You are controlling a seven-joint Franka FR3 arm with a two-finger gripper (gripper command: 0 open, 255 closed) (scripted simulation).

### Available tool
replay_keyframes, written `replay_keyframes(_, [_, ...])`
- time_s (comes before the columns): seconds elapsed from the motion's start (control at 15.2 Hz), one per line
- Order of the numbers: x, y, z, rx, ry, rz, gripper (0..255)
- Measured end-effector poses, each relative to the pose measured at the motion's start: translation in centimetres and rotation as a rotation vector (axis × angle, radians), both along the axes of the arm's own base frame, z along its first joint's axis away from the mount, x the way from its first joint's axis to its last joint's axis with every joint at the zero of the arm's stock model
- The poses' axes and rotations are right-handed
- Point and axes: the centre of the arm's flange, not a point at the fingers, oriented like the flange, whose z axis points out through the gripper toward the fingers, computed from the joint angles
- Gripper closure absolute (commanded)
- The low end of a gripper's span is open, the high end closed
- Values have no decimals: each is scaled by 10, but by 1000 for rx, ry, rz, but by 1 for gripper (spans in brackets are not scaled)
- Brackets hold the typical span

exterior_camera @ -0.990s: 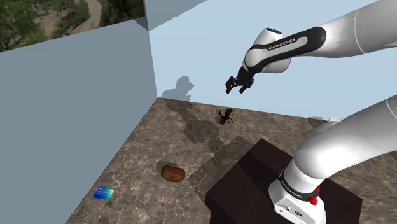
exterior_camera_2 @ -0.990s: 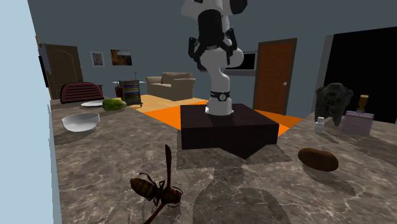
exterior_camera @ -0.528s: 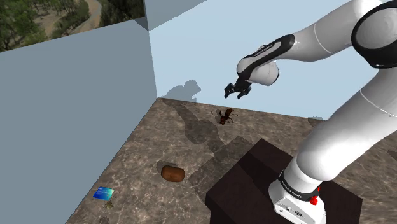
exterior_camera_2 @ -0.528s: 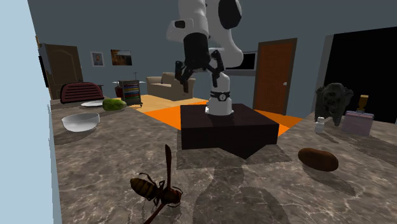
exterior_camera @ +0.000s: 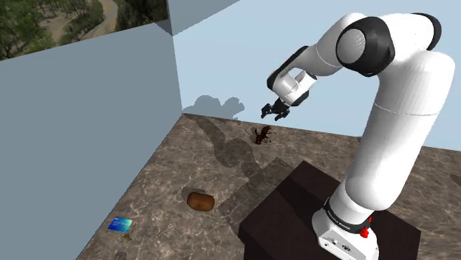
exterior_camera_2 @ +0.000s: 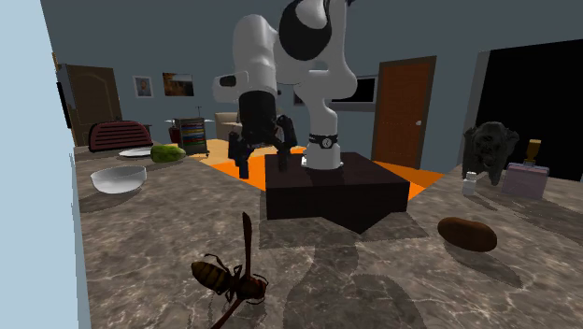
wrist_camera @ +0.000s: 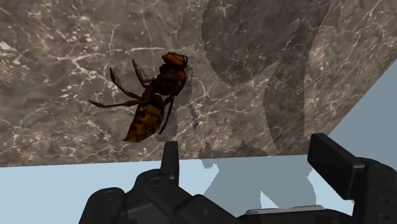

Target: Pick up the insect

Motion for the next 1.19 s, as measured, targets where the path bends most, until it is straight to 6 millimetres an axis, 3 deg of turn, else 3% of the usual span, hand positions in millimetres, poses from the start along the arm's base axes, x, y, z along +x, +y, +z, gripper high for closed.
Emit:
replay_keyframes(0.79, [33, -81, -128, 78, -108, -173, 0])
replay_keyframes(1.19, [36, -87, -164, 84, -118, -185, 0])
